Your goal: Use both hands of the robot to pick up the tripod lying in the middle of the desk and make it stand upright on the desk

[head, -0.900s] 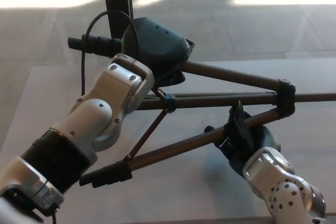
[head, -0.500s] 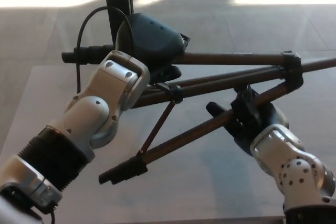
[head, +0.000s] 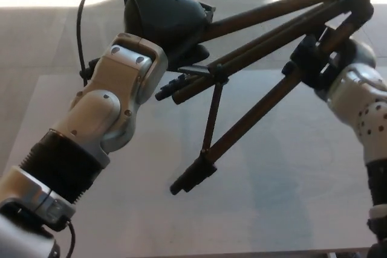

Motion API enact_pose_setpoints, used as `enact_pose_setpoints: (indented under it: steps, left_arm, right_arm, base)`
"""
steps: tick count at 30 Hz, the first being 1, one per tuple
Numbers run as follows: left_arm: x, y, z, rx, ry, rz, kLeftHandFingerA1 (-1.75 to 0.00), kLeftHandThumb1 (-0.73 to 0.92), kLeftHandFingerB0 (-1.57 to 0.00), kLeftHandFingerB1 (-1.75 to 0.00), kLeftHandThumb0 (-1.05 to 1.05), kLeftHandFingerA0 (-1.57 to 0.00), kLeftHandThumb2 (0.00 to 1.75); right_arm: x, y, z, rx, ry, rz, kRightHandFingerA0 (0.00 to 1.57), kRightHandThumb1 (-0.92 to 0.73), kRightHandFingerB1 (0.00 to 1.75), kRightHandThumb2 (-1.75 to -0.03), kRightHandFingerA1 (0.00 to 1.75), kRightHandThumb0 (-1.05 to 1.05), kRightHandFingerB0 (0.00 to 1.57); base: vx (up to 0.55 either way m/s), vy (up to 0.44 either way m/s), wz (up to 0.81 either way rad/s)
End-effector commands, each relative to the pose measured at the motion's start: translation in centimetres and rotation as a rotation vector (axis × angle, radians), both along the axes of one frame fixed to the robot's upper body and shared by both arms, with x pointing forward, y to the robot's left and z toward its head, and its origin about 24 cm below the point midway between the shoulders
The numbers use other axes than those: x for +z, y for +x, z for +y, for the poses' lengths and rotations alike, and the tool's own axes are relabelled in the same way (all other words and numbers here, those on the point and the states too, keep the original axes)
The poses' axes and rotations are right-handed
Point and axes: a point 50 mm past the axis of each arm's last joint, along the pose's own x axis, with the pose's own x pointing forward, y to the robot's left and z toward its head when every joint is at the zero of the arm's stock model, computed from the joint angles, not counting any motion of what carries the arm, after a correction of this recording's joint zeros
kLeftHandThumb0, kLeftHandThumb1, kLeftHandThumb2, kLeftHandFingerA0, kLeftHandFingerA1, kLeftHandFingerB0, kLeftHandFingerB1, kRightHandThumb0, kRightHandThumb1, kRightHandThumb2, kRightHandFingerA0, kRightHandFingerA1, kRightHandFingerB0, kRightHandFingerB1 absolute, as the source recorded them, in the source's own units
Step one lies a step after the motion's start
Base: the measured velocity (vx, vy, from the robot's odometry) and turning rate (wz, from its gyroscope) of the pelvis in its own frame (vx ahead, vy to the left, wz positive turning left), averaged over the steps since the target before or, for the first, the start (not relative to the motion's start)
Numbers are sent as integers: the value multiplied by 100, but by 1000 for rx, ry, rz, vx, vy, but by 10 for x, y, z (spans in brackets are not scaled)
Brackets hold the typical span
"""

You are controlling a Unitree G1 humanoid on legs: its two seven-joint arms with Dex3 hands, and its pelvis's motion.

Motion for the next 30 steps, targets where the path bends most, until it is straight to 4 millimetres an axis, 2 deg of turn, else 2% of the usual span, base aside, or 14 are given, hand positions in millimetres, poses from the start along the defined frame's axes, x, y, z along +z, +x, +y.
enact_pose_setpoints:
  steps: [1,3,4,5,7,9,10,13,16,18,21,23,29,30]
  left_arm:
    - [-13,1,20,83,-81,66,-163,60,-82,-107,-23,-87,73]
    - [-17,0,25,106,-84,69,-168,62,-80,-122,-26,-85,72]
    - [-20,0,27,115,-109,79,-171,62,-77,-135,-26,-85,72]
    - [-20,0,27,116,-108,78,-171,62,-77,-135,-26,-85,72]
    - [-30,-1,31,138,-211,125,-175,62,-75,-148,-22,-88,80]
    - [-38,-2,34,151,-255,138,-173,63,-73,-132,-20,-104,76]
    - [-40,-2,36,155,-273,140,-171,61,-74,-143,-23,-88,73]
    - [-47,-3,38,161,-342,133,-173,57,-70,-148,-24,-87,70]
    - [-57,-8,37,162,-391,155,-168,60,-76,-120,-23,-90,66]
    - [-57,-8,37,161,-394,154,-168,60,-76,-120,-23,-90,66]
    - [-73,-15,37,171,-464,185,-158,58,-77,-74,-24,-85,64]
    - [-88,-21,38,179,-556,209,-172,57,-73,-137,-17,-82,75]
    - [-117,-37,39,213,-612,262,-175,58,-69,-156,-18,-80,78]
    - [-122,-39,40,222,-638,267,-175,57,-69,-147,-18,-83,82]
  right_arm:
    - [57,1,-22,-49,-311,-157,121,-50,110,-116,134,-29,87]
    - [67,3,-20,-78,-429,-138,119,-51,113,-115,134,-26,86]
    - [70,4,-21,-68,-457,-127,90,-53,138,-107,174,-20,70]
    - [71,4,-21,-68,-458,-127,90,-53,138,-107,174,-20,70]
    - [81,0,-28,77,-741,-226,100,-53,133,-111,161,-15,86]
    - [83,-1,-29,110,-948,-363,72,-71,133,-77,92,-36,86]
    - [88,-2,-26,111,-1033,-354,72,-84,121,-71,88,-46,81]
    - [105,-7,-10,87,-1251,-322,84,-60,105,-101,128,-23,81]
    - [113,-9,4,138,-1533,-421,96,-48,138,-124,172,-15,79]
    - [114,-8,4,140,-1553,-424,96,-48,138,-124,172,-15,79]
    - [115,-9,18,155,-1697,-496,91,-55,128,-103,173,-22,78]
    - [113,-9,24,155,-1729,-532,90,-47,148,-113,175,-23,75]
    - [103,-11,35,201,-1761,-602,94,-45,151,-117,175,-20,79]
    - [103,-12,38,198,-1784,-616,123,-44,123,-115,139,-27,97]
  base:
    - [0,0,0]
    - [0,0,0]
    - [0,0,0]
    - [0,0,0]
    - [0,0,0]
    - [0,0,0]
    - [0,0,0]
    - [0,0,0]
    - [0,0,0]
    - [0,0,0]
    - [0,0,0]
    - [0,0,0]
    - [0,0,0]
    - [0,0,0]
